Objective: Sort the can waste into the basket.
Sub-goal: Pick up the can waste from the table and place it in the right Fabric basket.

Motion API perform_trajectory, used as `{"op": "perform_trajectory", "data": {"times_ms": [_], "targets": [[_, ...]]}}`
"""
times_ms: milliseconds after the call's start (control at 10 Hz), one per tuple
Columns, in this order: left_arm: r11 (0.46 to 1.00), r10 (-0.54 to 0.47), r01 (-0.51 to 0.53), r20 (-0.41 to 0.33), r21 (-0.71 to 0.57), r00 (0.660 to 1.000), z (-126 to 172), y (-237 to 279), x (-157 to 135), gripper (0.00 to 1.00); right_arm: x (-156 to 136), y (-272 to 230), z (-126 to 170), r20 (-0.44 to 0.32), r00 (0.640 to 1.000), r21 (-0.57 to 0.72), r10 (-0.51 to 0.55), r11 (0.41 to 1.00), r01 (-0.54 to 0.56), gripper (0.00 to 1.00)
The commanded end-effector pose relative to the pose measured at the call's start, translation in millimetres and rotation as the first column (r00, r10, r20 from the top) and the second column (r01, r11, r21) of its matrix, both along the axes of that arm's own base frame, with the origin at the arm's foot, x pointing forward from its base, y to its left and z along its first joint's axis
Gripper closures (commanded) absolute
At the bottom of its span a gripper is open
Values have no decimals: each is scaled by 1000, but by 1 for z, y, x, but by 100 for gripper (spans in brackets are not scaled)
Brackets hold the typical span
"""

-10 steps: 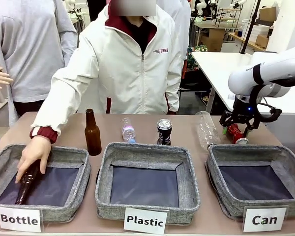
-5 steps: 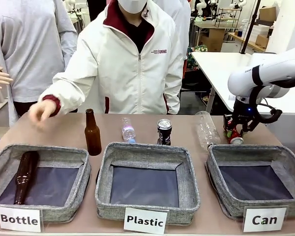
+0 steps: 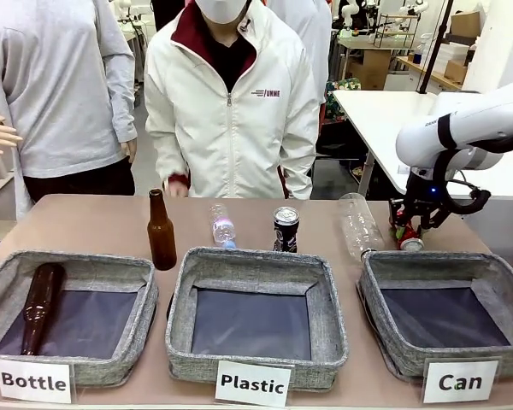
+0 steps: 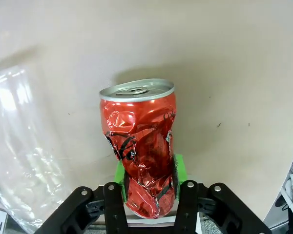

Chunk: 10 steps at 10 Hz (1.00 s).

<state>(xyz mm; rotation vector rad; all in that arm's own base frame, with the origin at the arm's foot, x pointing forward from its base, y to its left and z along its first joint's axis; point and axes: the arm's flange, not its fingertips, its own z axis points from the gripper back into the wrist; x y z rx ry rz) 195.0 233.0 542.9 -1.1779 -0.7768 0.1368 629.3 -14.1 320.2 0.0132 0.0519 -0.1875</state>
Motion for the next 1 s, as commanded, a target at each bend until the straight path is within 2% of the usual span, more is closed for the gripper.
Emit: {"op": "perform_trajectory", "data": {"times_ms": [0, 100, 200, 400, 500, 700, 800, 900], "targets": [[998, -60, 60, -20, 12, 998, -2, -23, 0, 0, 1, -2, 5, 15, 999, -42, -28, 999, 29, 100], [995, -99, 99, -16, 17, 995, 0, -36, 3, 0, -2, -7, 19, 33, 999, -40, -33, 999, 34, 100], [987, -161, 161, -24, 9, 987, -3, -57, 10, 0, -13, -14, 44, 84, 996, -41, -31, 999, 35, 100], [960, -276, 279, -85, 22, 957, -21, -102, 29, 0, -60, -23, 108, 179, 984, -22, 22, 1000, -18, 100], [951, -306, 309, -115, 10, 945, -30, -114, 34, 0, -88, -23, 129, 171, 983, 1, 62, 998, -63, 100], [942, -332, 335, -160, -10, 930, -48, -126, 38, 0, -142, -24, 152, 153, 966, 72, 209, 973, -221, 100], [948, -314, 317, -104, 16, 944, -25, -112, 42, 0, -168, -24, 157, 170, 936, 115, 309, 937, -330, 100], [948, -314, 317, -104, 16, 944, -25, -112, 42, 0, -194, -24, 158, 188, 868, 107, 460, 869, -483, 100]]}}
